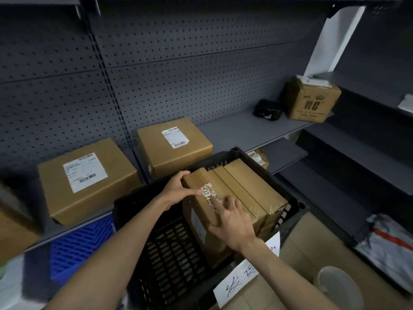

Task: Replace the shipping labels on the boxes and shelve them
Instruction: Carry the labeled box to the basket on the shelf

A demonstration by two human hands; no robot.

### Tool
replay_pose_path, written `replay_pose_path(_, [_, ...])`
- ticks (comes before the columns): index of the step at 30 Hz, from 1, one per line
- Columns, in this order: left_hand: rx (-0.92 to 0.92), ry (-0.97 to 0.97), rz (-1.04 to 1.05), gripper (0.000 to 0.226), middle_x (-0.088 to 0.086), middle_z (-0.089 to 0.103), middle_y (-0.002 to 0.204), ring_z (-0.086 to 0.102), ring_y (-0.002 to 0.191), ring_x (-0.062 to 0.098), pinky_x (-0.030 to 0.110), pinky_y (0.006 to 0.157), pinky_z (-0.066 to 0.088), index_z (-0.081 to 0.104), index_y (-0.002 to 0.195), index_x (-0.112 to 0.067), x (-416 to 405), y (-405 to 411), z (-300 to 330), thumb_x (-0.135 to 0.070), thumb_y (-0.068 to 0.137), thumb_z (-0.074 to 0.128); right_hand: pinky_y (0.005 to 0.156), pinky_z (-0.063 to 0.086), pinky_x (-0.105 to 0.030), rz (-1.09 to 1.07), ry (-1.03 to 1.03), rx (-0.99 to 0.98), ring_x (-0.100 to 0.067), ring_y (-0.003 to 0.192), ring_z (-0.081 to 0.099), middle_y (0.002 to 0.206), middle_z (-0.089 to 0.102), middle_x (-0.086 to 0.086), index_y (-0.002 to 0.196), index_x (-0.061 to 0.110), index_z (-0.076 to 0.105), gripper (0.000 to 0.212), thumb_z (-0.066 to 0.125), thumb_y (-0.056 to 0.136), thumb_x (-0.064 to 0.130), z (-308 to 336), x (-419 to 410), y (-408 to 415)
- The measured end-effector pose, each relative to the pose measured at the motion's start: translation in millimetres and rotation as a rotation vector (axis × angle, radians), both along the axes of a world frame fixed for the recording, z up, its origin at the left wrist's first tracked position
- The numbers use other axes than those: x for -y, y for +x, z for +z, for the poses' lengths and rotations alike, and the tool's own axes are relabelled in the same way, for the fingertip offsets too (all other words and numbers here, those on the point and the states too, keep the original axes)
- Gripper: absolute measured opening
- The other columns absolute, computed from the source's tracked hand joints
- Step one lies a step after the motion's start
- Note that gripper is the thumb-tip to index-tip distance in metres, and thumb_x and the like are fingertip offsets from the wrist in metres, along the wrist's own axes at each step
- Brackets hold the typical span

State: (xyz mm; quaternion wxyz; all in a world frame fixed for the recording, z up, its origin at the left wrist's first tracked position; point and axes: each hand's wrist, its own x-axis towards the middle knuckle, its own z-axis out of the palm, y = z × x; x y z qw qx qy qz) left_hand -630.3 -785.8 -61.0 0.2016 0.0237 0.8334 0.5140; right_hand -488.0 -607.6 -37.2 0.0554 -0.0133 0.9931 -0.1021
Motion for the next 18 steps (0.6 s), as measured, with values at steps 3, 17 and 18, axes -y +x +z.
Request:
replay_pose_path(3, [0.025, -0.006, -0.011, 0.094, -0.004, 0.058, 0.131, 0.055, 0.120, 0.012, 0.028, 0.095, 0.049, 0.045, 0.143, -0.027, 6, -3, -16, -0.035, 0.064, 0.095, 0.092, 0.049, -0.043, 0.025, 0.051, -0.036, -0.030, 0.125, 0.036, 0.142, 0.034, -0.013, 0.149, 0.029, 0.022, 0.076, 0.059, 0.087, 0.052, -12, 9, 0])
replay_pose_path(17, [0.026, -0.073, -0.086, 0.099, -0.009, 0.049, 0.141, 0.044, 0.134, 0.012, 0.032, 0.108, 0.040, 0.039, 0.150, -0.028, 15, -12, -41, -0.049, 0.068, 0.089, 0.099, 0.042, -0.039, 0.085, 0.067, -0.039, -0.025, 0.130, 0.028, 0.147, 0.030, -0.006, 0.150, 0.028, 0.026, 0.069, 0.054, 0.091, 0.051, -30, 9, -9])
replay_pose_path(18, [0.022, -0.093, -0.095, 0.104, -0.007, 0.048, 0.146, 0.043, 0.136, 0.014, 0.036, 0.112, 0.039, 0.037, 0.152, -0.028, 16, -12, -39, -0.054, 0.065, 0.089, 0.099, 0.042, -0.039, 0.081, 0.057, -0.036, -0.024, 0.129, 0.029, 0.146, 0.032, -0.005, 0.149, 0.029, 0.027, 0.068, 0.053, 0.090, 0.052, -29, 9, -11])
